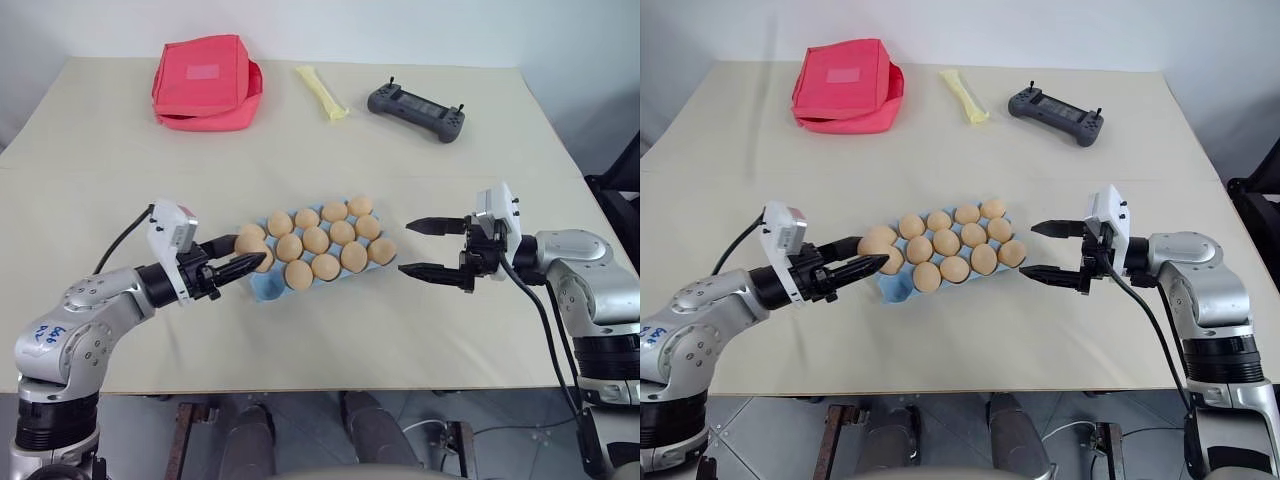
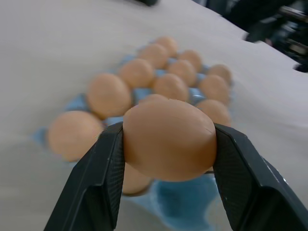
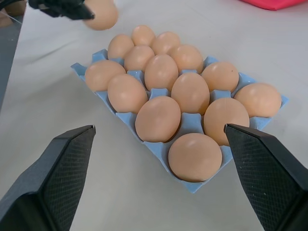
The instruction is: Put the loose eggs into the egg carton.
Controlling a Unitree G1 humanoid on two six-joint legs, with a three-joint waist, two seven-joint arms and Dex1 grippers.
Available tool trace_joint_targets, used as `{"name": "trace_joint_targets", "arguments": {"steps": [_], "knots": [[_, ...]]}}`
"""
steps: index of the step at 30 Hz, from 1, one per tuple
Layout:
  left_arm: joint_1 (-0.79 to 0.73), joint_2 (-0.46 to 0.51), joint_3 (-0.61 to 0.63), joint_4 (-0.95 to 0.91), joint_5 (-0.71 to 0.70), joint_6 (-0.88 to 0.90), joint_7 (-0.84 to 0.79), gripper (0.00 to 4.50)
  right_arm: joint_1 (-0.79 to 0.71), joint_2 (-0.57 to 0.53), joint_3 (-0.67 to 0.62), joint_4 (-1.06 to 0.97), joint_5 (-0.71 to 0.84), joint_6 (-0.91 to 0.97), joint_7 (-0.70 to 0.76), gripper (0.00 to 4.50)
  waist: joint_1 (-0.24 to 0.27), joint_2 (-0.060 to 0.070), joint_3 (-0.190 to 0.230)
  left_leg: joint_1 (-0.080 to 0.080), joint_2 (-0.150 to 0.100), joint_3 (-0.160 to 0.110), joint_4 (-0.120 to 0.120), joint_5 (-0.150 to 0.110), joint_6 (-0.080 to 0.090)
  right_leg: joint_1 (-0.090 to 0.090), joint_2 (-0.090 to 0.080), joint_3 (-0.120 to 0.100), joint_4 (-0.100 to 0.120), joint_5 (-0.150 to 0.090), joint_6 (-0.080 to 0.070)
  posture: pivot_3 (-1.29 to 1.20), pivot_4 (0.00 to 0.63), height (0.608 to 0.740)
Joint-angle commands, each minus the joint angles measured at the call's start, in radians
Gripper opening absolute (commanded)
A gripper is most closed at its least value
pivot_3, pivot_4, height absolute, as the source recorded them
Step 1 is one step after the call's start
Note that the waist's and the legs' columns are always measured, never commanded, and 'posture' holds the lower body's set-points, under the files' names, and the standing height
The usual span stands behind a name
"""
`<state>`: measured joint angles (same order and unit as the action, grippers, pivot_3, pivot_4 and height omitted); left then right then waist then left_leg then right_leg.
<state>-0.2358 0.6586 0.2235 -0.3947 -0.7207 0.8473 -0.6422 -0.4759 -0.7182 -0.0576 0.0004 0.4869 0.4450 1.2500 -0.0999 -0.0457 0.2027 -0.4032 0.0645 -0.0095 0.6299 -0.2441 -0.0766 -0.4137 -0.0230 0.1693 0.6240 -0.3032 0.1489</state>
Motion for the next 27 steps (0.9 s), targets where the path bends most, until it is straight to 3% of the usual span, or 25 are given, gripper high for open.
{"name": "trace_joint_targets", "arguments": {"steps": [1, 15, 16, 21, 27], "knots": [[-0.037, 0.037, -0.056, 0.025, 0.002, -0.011, -0.081, 2.31, 0.029, -0.018, -0.05, -0.056, 0.031, 0.005, -0.025, 4.5, 0.002, 0.0, 0.0, 0.0, 0.0, 0.0, 0.0, 0.0, 0.0, 0.0, 0.0, 0.0, 0.0, 0.0, 0.0, 0.0, 0.15, 0.74], [-0.107, 0.068, -0.179, 0.137, 0.11, -0.087, -0.195, 2.31, 0.126, -0.026, -0.102, -0.154, 0.065, 0.026, -0.11, 4.5, 0.015, 0.0, 0.0, 0.0, 0.0, 0.0, 0.0, 0.0, 0.0, 0.0, 0.0, 0.0, 0.0, -0.001, -0.002, 0.0, 0.15, 0.74], [-0.114, 0.068, -0.177, 0.141, 0.111, -0.086, -0.194, 2.98, 0.129, -0.028, -0.104, -0.157, 0.066, 0.027, -0.113, 4.5, 0.017, 0.0, 0.0, 0.0, 0.0, 0.0, 0.0, 0.0, 0.0, 0.0, 0.0, 0.0, 0.0, -0.001, -0.002, 0.0, 0.15, 0.74], [-0.144, 0.07, -0.148, 0.15, 0.106, -0.083, -0.184, 4.46, 0.134, -0.036, -0.107, -0.158, 0.073, 0.025, -0.119, 4.5, 0.016, 0.0, 0.0, 0.0, 0.0, 0.0, 0.0, 0.0, 0.0, 0.0, 0.0, 0.0, 0.0, -0.001, 0.0, 0.0, 0.15, 0.74], [-0.144, 0.07, -0.1, 0.133, 0.083, -0.093, -0.189, 4.49, 0.112, -0.039, -0.098, -0.134, 0.067, 0.015, -0.116, 4.5, 0.016, 0.0, 0.0, 0.0, 0.0, 0.0, 0.0, 0.0, 0.0, 0.0, 0.0, 0.0, 0.001, 0.0, 0.0, 0.0, 0.15, 0.74]]}}
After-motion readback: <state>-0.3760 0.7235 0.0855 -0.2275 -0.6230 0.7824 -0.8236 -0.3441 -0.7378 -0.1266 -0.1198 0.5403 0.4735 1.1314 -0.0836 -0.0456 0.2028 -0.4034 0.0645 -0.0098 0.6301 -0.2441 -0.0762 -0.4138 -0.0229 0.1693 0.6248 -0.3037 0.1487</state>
